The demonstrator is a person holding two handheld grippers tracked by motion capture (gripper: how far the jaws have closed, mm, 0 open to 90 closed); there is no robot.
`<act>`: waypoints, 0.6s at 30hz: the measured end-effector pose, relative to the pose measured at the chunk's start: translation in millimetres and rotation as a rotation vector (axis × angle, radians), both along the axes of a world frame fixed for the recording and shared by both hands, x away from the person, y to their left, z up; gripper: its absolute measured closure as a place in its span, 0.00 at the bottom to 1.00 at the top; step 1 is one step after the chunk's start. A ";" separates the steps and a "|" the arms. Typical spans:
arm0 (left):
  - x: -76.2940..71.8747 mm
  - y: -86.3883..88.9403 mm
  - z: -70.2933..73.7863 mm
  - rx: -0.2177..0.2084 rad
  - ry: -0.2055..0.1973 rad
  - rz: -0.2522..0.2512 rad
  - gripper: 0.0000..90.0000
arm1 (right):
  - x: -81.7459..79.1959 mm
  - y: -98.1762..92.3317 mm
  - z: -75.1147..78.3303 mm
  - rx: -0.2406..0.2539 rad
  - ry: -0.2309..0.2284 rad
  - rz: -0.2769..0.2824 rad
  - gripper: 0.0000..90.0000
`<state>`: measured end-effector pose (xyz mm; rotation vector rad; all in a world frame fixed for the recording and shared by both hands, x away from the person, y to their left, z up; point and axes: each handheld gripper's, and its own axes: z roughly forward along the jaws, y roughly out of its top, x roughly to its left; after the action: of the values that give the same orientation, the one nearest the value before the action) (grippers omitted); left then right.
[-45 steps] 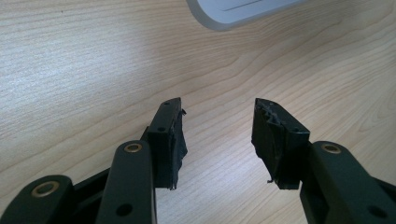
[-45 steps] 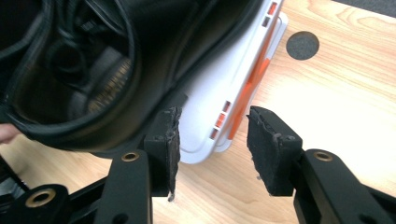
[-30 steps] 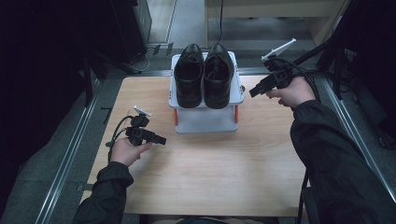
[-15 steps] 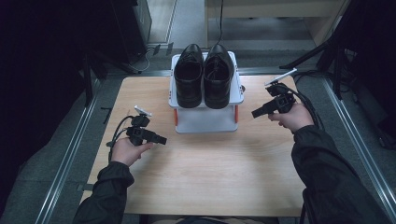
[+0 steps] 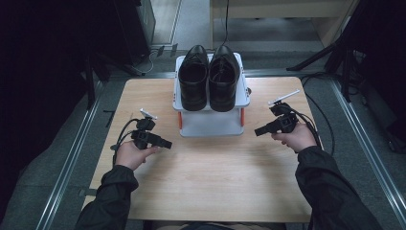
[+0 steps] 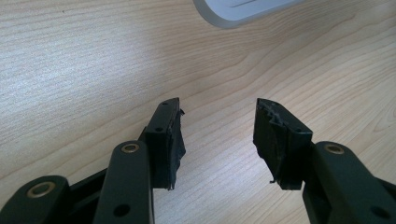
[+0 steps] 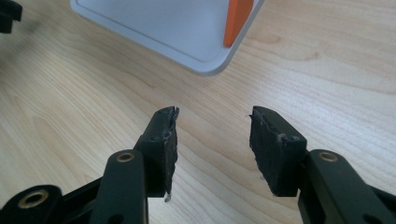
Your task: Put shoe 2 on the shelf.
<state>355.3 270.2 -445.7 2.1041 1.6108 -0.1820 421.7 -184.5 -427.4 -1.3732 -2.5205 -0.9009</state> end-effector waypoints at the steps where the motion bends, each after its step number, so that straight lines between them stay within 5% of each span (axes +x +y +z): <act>1: 0.1 -0.1 -0.1 0.001 0.000 -0.001 0.57 | -1.2 0.2 -2.6 0.003 0.003 0.000 0.58; 18: 0.8 -1.6 -1.1 0.003 -0.006 0.000 0.56 | -9.6 2.2 -25.7 0.037 -0.009 0.006 0.58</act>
<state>356.1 268.6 -446.9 2.1043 1.6089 -0.1731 412.1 -182.3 -453.1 -1.3532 -2.5000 -0.9494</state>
